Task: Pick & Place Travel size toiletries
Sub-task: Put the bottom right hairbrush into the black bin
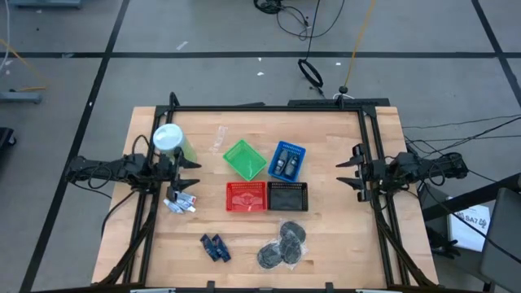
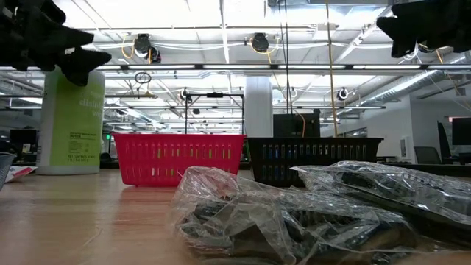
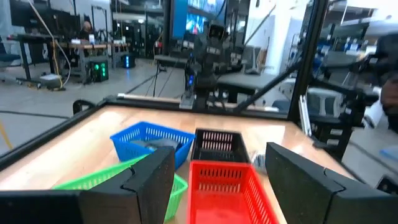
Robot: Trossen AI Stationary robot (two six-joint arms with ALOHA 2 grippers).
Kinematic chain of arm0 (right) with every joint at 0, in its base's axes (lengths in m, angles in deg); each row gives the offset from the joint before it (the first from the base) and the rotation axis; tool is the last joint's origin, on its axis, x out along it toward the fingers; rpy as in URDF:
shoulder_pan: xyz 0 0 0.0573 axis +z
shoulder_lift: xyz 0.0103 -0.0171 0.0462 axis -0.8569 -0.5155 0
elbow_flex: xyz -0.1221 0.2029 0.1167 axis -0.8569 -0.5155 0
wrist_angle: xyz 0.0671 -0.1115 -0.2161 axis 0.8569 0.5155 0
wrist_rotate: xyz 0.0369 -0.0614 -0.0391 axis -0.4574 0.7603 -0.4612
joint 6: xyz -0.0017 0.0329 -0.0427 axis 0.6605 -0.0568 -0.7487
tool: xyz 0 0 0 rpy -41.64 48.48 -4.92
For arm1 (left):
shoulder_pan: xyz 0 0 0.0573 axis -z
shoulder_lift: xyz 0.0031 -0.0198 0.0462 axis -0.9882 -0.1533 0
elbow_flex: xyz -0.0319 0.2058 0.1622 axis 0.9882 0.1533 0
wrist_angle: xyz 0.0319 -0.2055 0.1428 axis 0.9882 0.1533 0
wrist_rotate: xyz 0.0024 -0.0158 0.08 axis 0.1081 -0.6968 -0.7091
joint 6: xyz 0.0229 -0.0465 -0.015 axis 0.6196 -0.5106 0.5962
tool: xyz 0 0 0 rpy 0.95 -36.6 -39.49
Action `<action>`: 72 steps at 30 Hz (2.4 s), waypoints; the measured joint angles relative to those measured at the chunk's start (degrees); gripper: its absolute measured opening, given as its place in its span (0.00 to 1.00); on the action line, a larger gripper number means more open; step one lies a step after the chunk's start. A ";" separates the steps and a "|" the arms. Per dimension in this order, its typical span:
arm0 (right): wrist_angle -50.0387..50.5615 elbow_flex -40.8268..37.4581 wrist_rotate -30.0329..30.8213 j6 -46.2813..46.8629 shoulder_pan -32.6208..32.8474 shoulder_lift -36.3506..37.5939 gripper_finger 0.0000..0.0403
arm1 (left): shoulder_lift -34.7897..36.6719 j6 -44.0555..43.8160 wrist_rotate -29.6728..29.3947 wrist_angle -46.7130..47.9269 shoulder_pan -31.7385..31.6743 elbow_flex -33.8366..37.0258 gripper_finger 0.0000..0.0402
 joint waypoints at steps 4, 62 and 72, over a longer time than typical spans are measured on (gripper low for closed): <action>2.52 -0.02 -0.11 1.58 0.00 0.00 0.42 | 0.00 -3.27 0.00 -2.49 -0.02 0.00 0.62; 16.24 56.55 6.18 14.90 22.79 -105.22 0.57 | -0.09 -1.60 -2.98 -3.89 -0.02 -0.03 0.62; 15.48 56.55 -6.12 20.70 19.78 -108.57 0.55 | -0.09 -1.62 -2.99 -3.88 -0.02 -0.03 0.62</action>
